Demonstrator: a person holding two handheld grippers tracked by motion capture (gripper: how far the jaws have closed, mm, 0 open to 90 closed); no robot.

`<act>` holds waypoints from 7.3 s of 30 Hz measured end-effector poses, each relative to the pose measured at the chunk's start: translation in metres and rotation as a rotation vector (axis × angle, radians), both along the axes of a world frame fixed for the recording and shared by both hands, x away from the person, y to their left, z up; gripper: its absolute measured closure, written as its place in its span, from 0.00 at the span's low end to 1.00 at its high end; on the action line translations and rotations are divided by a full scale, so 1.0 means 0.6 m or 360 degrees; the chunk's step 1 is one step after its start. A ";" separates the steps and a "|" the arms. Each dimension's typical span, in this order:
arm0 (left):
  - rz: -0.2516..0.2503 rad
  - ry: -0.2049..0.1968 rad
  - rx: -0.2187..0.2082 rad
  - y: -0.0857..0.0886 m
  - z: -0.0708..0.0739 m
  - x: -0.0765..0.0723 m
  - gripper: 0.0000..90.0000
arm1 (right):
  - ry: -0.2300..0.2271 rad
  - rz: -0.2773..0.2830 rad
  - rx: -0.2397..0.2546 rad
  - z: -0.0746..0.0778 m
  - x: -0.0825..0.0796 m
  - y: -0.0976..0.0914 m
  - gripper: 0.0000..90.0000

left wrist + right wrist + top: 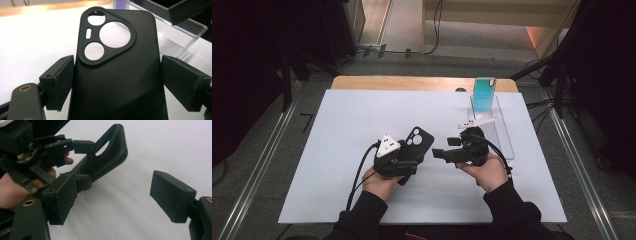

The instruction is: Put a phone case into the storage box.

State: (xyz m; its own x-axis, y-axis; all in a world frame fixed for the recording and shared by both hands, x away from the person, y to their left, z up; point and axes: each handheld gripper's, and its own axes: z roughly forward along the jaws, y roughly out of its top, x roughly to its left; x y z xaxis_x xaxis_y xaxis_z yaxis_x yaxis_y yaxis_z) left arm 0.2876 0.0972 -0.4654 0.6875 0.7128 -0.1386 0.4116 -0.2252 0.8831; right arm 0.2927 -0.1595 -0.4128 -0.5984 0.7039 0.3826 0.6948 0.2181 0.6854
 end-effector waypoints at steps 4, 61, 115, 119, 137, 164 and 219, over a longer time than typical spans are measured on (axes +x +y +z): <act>0.0016 -0.0035 -0.0039 0.000 0.002 -0.003 0.16 | -0.0003 0.0008 0.0025 0.002 0.007 0.007 0.22; 0.0038 -0.0104 -0.0275 -0.012 -0.011 -0.018 0.16 | 0.0374 0.0017 0.0481 0.002 0.081 0.026 0.85; -0.0565 0.0322 0.0113 0.012 0.121 0.045 0.36 | -0.0074 0.0297 0.0181 0.070 0.060 -0.018 0.86; -0.0609 0.0306 0.0115 0.011 0.135 0.056 0.35 | -0.0109 0.0355 0.0189 0.070 0.061 -0.018 0.86; -0.0747 0.0302 0.0115 0.018 0.144 0.081 0.36 | -0.0085 0.0554 0.0228 0.067 0.061 -0.005 0.86; -0.0915 0.0464 0.0010 0.023 0.127 0.082 0.82 | -0.0101 0.0718 0.0274 0.063 0.056 0.012 0.84; -0.0191 0.0646 -0.0014 0.018 0.157 0.079 0.85 | -0.0336 -0.0012 -0.0040 -0.015 0.026 0.097 0.00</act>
